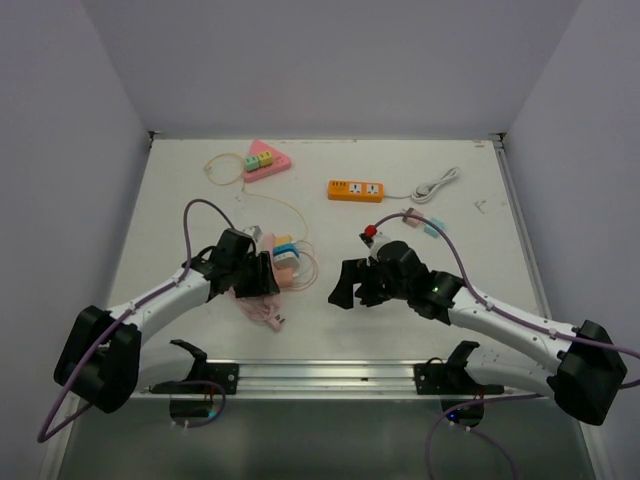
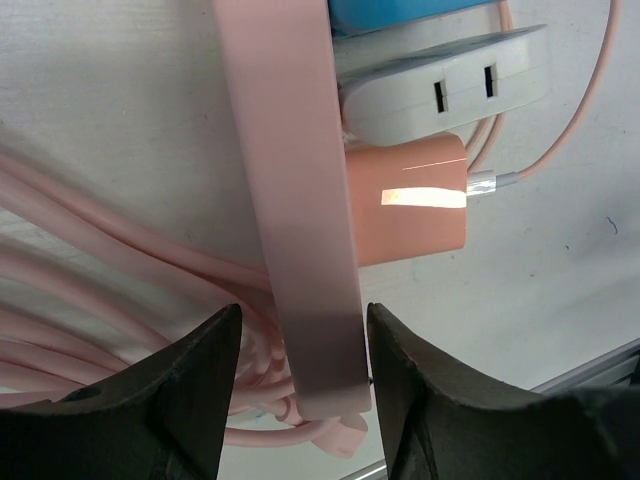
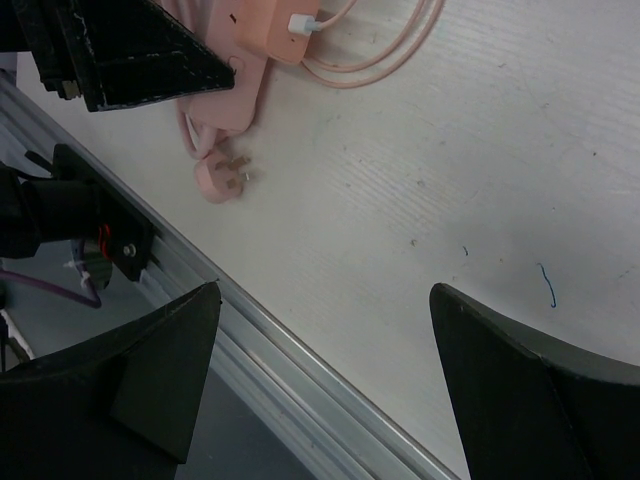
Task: Pull the plug off the socket
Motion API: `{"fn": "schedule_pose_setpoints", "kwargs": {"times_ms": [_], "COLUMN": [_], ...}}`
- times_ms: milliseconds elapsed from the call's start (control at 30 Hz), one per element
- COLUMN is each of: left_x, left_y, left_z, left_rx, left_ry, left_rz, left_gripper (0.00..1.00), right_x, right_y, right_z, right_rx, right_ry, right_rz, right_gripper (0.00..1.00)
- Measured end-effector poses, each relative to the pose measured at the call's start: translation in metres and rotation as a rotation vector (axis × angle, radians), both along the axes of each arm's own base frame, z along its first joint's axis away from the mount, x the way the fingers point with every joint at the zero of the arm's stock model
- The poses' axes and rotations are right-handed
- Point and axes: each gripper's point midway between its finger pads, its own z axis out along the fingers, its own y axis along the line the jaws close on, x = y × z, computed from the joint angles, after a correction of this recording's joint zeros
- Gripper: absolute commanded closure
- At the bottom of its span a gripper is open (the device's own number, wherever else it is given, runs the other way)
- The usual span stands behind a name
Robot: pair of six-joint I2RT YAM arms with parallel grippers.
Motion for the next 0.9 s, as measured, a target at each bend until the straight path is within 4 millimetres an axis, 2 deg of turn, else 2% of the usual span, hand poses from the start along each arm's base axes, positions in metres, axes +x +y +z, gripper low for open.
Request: {"fn": "schedule_pose_setpoints", "kwargs": {"times_ms": [400, 600, 733, 800, 900], "left_x": [0.0, 0.0, 0.001, 0.002, 0.002], "left_y": [-0.003, -0.006, -0.01, -0.012, -0.014], "left_z": [-0.004, -0.007, -0.01, -0.011, -0.011], "left_rx": [0.056, 0.097, 0.107, 0.104, 0.102], "left_ry": [-0.018, -0.035, -0.045, -0.045, -0.051], "left_rz": [0.032, 0.03, 0.031, 0.042, 0.042], "left_gripper": [0.46, 0.52, 0.66, 0.78, 0.91], "right_x": [0.004, 0.008, 0.012, 0.015, 0.02], "right_y": [0.015, 0.018, 0.024, 0.029, 0.036], "right_z": [-0.005, -0.006, -0.011, -0.016, -0.024], "right_rx": [0.031, 0.05, 0.058, 0.063, 0.077], "right_ry": [0.006, 0.004, 0.016, 0.026, 0.041], "right_rz": [-0.052, -0.078, -0.089, -0.1, -0.117], "right_gripper": [0.11, 0.11, 0.11, 0.11, 0.11]}}
